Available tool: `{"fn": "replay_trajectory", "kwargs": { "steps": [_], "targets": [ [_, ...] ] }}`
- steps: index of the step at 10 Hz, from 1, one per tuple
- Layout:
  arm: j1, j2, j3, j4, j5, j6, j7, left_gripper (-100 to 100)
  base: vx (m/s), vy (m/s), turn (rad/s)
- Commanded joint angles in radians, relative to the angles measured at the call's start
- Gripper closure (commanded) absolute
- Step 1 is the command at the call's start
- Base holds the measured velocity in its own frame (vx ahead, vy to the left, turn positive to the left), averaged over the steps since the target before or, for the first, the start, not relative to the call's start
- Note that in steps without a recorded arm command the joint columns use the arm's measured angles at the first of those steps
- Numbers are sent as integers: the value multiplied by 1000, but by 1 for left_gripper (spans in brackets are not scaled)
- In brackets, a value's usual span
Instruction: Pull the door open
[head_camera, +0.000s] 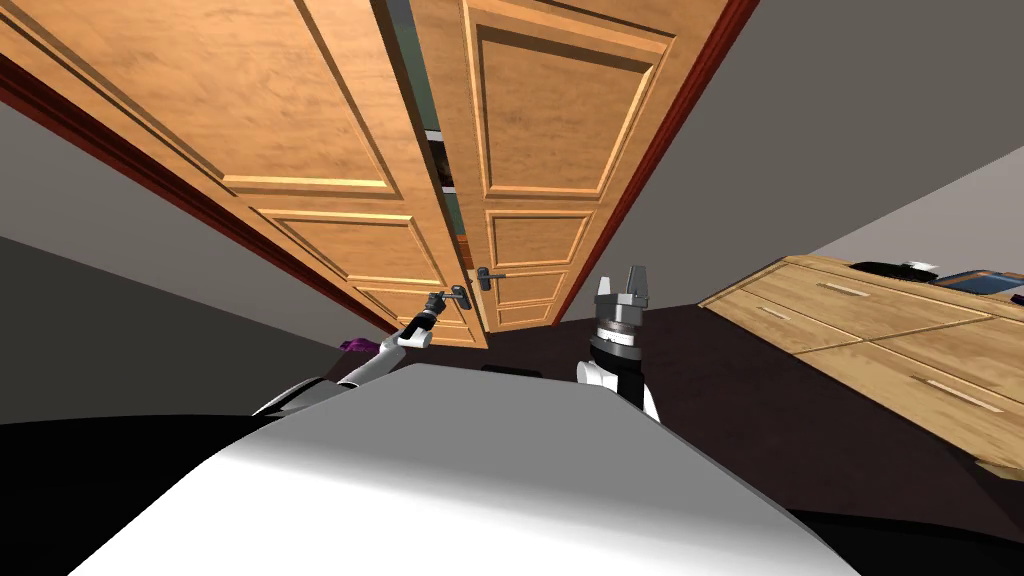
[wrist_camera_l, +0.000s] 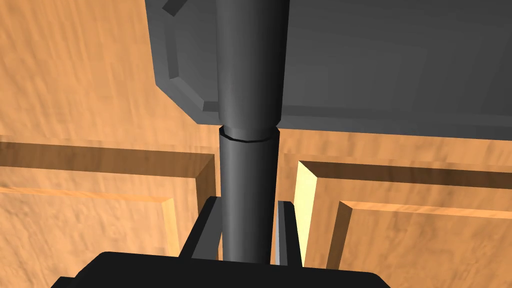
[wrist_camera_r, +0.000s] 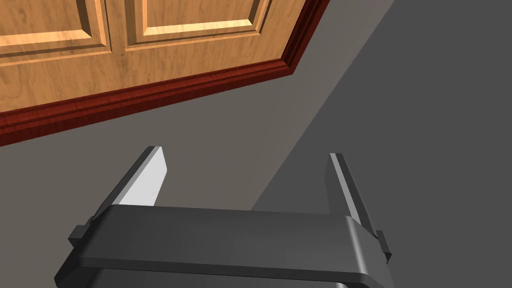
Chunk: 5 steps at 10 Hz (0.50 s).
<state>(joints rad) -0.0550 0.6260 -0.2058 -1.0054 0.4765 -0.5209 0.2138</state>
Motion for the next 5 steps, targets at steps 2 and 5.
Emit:
{"fn": "replay_trajectory", "kwargs": {
  "steps": [2,5],
  "targets": [
    [18,20,-26,-14,4,-20,15,100,-100,42,-61],
    [46,56,-66,-43,13,-54,38,100,-180,75,-110]
  ]
}}
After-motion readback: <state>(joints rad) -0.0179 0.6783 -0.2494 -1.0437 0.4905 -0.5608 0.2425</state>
